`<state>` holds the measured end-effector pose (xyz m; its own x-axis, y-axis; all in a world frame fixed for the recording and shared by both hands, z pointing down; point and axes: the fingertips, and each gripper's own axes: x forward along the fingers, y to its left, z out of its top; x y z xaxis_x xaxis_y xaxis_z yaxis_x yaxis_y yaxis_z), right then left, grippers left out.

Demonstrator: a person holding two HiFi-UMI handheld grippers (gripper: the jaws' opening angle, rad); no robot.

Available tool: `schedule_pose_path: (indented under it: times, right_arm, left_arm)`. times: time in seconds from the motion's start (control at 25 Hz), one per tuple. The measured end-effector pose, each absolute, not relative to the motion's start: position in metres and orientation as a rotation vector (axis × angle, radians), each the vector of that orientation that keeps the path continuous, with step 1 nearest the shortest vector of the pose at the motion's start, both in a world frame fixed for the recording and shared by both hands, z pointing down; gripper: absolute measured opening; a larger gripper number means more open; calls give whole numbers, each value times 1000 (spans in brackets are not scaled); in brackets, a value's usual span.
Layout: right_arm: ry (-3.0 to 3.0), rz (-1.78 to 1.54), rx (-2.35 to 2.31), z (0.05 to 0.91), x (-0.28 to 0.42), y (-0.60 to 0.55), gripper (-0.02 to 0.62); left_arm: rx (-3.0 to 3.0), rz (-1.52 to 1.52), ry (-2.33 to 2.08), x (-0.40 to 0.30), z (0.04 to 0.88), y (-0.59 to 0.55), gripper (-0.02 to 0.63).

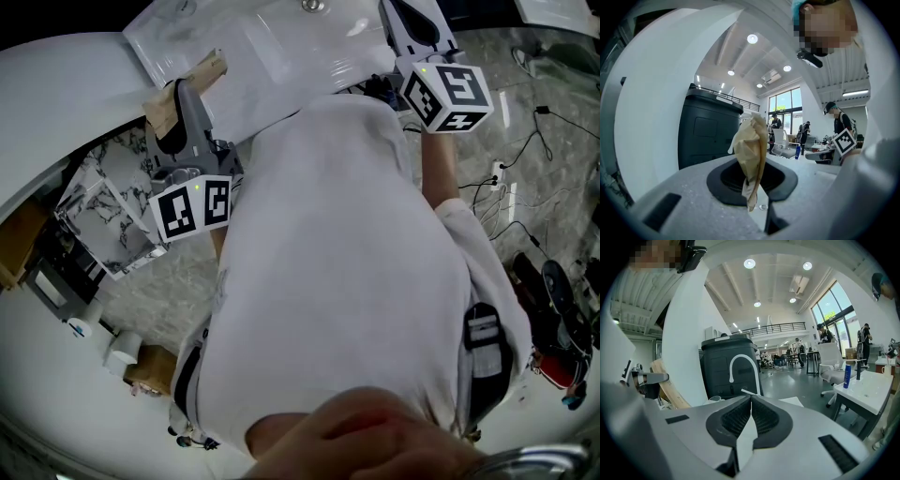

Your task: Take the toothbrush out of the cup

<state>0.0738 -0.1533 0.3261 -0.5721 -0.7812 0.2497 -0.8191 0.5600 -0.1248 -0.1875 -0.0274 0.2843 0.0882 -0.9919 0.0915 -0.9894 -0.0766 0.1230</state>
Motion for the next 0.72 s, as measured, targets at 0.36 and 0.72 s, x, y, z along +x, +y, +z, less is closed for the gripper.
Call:
schedule_pose_path:
  times: [0.36,0.72]
  right_arm:
    - [-2627,345,1356,329,77,-160,15]
    - [-2623,344,1369,329,79,-159,15]
  left_arm:
    - [2201,-18,-2027,-185,285,-34,49]
    - [2215,-18,-2033,-189,282,-37,51]
